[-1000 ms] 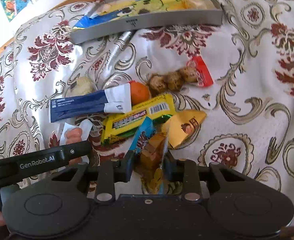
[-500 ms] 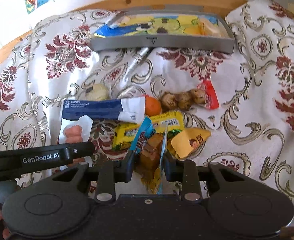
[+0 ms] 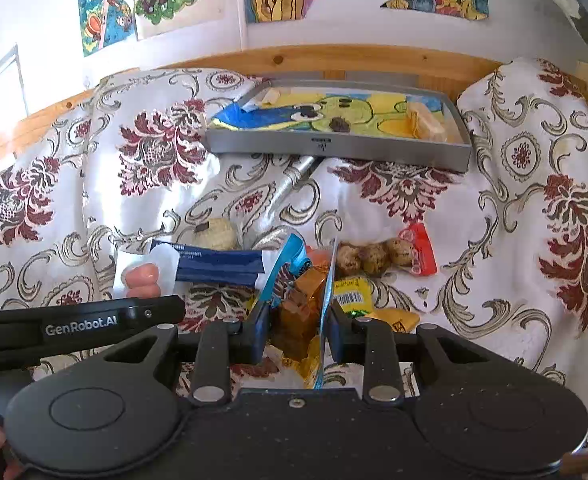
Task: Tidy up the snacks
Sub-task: 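Lift the sausage pack with the left tool while the right tool lifts the blue bag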
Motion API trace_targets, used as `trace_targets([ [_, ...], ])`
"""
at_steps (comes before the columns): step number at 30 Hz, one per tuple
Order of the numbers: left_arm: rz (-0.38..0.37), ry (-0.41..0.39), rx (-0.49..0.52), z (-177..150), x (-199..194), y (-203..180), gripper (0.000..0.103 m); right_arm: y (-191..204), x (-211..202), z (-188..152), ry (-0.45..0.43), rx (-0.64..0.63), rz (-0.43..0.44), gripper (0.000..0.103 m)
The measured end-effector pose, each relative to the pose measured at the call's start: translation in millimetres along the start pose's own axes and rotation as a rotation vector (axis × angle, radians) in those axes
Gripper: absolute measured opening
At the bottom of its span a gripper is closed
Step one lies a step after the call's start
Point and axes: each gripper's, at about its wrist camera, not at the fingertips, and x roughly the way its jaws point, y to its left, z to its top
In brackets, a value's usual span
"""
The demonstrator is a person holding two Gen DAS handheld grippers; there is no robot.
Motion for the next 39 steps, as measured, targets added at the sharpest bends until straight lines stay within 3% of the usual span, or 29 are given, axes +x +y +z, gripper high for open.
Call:
trace_targets([
  [10,-0.011,-0.103,-0.014,11,-15,-5,0.057,-12,-8,17,-0.062,0.041,0.053,0.032],
  [16,-0.056,-0.096,-0.006,27,-10,-15,0.057,-27,-8,46,-0.12,0.018,0.092,0.032],
  [21,-0.066,-0.105,0.025,49,1,-33,0.058,-47,5,70,-0.179,-0.002,0.063,0.032],
  [27,-0.076,-0.126,0.035,91,29,-58,0.058,-80,31,96,-0.267,-0.005,0.016,0.032],
  [31,-0.041,-0.125,0.044,121,53,-75,0.058,-108,51,115,-0.341,0.064,-0.008,0.032],
  [35,-0.011,-0.125,0.045,150,84,-90,0.058,-132,77,127,-0.356,0.153,-0.006,0.032],
  [39,-0.012,-0.127,0.021,177,116,-97,0.058,-138,102,136,-0.375,0.138,-0.014,0.032],
])
